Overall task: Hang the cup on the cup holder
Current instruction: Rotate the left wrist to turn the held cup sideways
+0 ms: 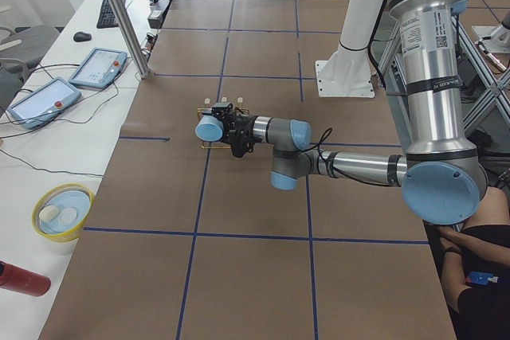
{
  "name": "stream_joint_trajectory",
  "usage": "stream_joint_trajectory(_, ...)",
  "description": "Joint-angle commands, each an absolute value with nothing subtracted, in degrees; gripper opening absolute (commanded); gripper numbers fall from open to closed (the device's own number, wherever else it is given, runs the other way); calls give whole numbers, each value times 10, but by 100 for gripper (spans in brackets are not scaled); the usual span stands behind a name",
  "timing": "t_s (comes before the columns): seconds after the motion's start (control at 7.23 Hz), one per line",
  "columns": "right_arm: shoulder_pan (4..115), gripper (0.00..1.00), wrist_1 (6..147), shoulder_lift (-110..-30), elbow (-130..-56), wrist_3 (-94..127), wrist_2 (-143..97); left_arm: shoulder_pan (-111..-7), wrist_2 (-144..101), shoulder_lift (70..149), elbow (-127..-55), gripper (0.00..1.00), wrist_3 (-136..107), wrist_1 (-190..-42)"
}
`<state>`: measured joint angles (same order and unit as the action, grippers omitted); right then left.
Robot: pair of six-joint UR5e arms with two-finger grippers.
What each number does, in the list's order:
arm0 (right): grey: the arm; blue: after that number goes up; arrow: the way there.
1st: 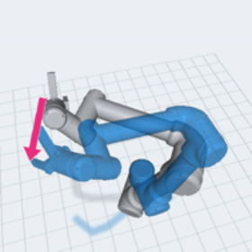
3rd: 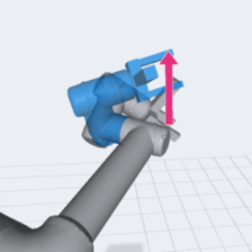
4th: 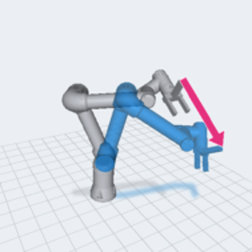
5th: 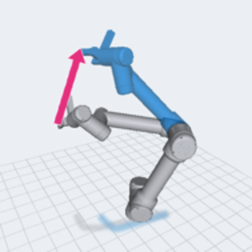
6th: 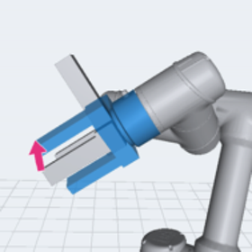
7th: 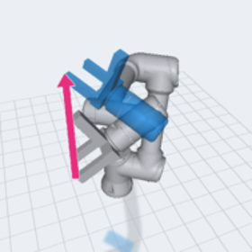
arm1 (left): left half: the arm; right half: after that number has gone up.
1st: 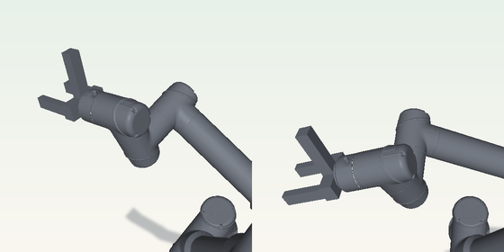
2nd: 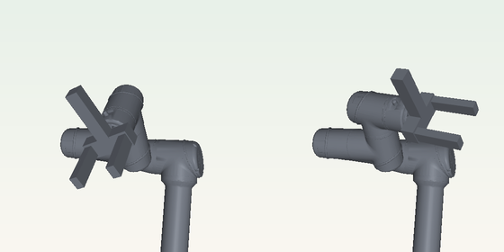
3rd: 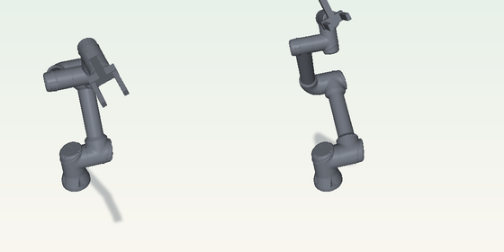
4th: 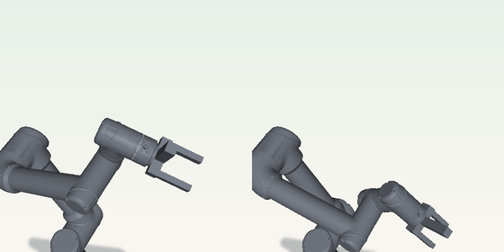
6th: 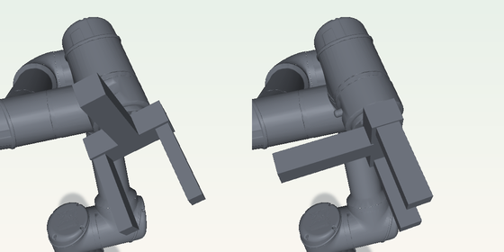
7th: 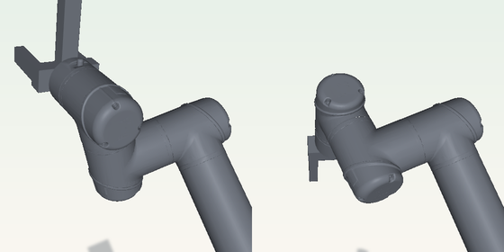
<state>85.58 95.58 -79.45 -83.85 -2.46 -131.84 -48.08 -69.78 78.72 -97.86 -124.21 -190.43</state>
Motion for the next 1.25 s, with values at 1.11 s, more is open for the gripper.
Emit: stream_joint_trajectory(1.11, 856, 100, 955, -795, -838, -25, -1318, -436, -674, 790, -996, 0, -1871, -2011)
